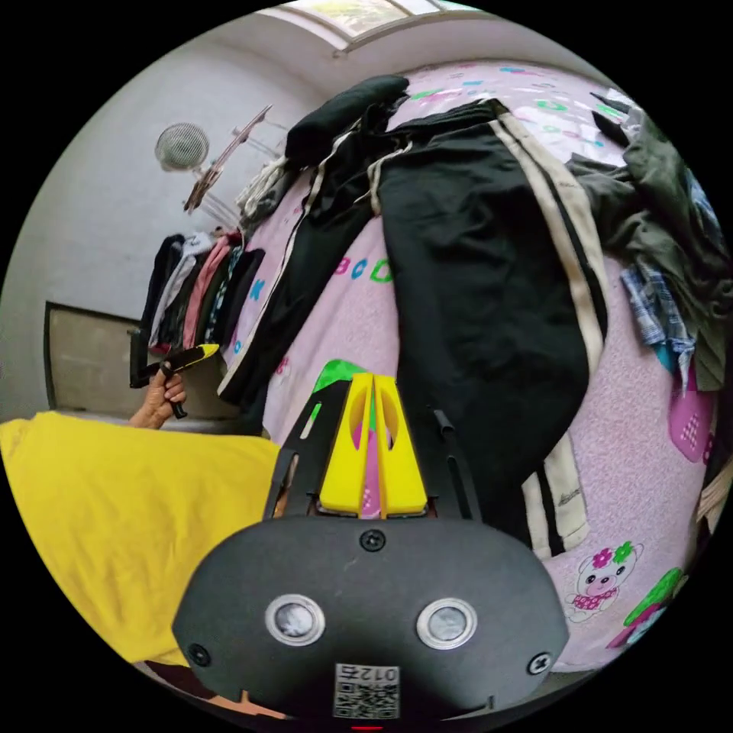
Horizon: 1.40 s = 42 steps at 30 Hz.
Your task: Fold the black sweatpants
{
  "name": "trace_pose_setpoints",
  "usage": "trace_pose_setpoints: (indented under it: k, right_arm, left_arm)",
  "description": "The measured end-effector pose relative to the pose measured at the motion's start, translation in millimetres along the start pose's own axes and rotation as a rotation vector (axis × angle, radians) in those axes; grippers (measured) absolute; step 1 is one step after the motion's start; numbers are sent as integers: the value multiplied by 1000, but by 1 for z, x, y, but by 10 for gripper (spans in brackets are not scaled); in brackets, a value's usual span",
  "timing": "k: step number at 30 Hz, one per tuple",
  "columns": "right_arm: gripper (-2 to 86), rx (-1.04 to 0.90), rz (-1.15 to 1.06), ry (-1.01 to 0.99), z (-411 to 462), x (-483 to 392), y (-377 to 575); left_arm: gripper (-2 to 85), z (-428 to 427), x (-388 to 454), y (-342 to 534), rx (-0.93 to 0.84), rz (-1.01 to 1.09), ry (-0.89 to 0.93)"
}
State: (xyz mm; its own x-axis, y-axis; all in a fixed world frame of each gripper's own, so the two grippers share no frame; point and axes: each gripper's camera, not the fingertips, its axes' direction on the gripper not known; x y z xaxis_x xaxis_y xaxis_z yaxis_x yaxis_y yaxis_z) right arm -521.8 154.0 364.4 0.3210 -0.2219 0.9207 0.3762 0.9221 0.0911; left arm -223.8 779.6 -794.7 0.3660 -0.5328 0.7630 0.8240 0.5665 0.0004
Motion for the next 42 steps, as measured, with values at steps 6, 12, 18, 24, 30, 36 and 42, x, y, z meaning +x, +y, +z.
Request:
trace_pose_setpoints:
  k: [6,12,18,24,30,36,42]
  right_arm:
    - [6,-157,-138,-119,53,-28,-9]
    - [6,-238,-236,-146,76,-50,-22]
    - [6,-297,-287,-138,91,-63,-29]
    - [6,-296,-258,-156,96,-63,-31]
    - [6,-221,-207,-146,75,-53,-33]
    - [6,-177,-129,-123,48,-34,-19]
    - [10,-11,96,7,-24,26,25]
  left_arm:
    - [88,-17,-23,76,-40,-53,-123]
    - [110,-13,0,85,-53,61,-109]
    - [95,14,36,63,-141,163,-25]
    - [29,-3,59,60,-171,141,-21]
    - [12,-86,13,109,100,-170,-149]
    - [8,-72,23,125,55,-241,-288]
    - [5,-63,118,117,112,7,-268]
